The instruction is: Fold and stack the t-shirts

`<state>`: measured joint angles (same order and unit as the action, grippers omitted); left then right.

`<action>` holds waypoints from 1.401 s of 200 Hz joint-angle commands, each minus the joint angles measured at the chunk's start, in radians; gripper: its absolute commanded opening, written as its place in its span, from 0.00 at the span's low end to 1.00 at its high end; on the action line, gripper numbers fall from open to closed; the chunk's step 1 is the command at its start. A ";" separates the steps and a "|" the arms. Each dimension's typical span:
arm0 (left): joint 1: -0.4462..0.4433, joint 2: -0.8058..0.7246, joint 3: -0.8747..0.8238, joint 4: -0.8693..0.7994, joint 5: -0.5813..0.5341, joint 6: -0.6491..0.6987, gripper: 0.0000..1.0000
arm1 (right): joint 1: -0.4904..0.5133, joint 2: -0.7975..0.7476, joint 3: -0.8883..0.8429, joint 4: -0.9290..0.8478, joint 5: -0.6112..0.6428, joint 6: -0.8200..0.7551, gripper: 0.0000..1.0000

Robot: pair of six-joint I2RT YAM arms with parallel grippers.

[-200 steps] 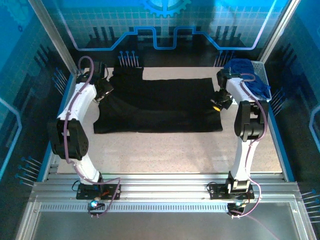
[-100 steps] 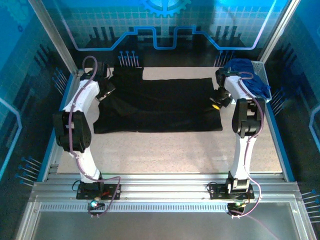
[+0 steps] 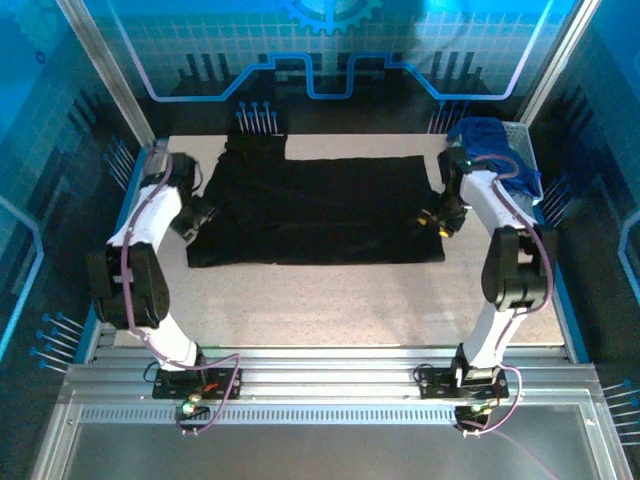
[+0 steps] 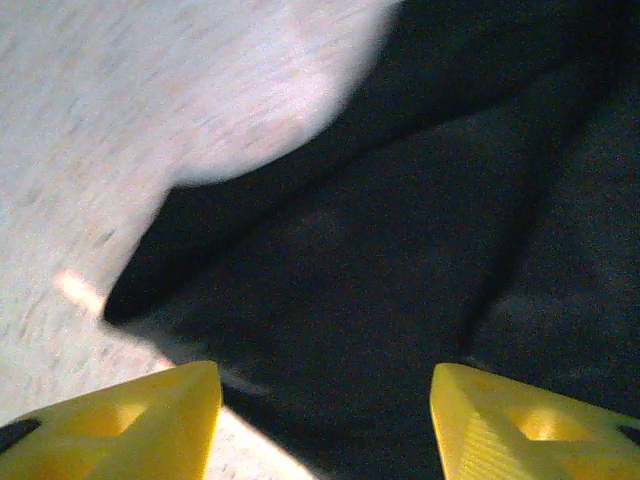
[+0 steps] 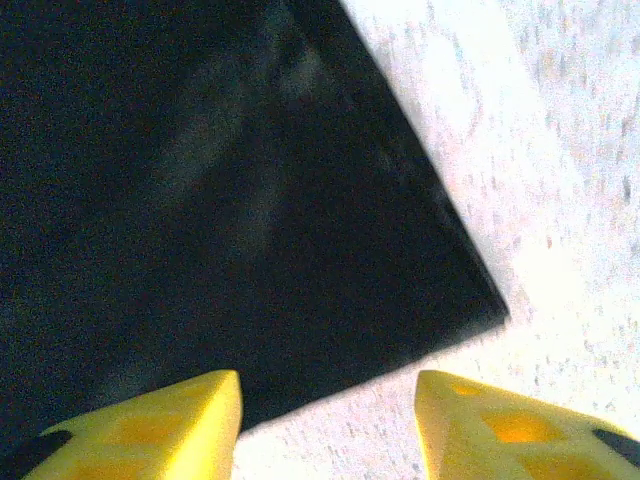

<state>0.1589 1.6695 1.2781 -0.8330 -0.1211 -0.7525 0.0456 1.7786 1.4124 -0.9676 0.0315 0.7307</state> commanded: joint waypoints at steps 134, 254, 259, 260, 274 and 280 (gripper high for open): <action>0.157 0.138 -0.149 0.121 0.128 -0.106 0.28 | -0.101 -0.041 -0.304 0.142 -0.136 0.085 0.50; 0.164 0.064 -0.205 0.075 0.039 -0.134 0.00 | -0.056 0.082 -0.188 0.061 0.089 0.086 0.00; 0.164 0.039 -0.227 0.074 0.034 -0.148 0.00 | -0.052 0.071 -0.194 0.059 0.095 0.091 0.00; 0.165 0.034 -0.230 0.075 0.033 -0.152 0.00 | -0.051 0.070 -0.197 0.058 0.096 0.092 0.00; 0.164 -0.028 -0.297 0.089 0.041 -0.200 0.00 | -0.044 0.039 -0.229 0.058 0.098 0.103 0.00; 0.164 -0.053 -0.321 0.090 0.043 -0.217 0.00 | -0.039 0.024 -0.245 0.056 0.097 0.110 0.00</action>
<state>0.3126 1.7222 1.0435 -0.7170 -0.0360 -0.8867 -0.0109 1.8679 1.2160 -0.8654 0.0731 0.8078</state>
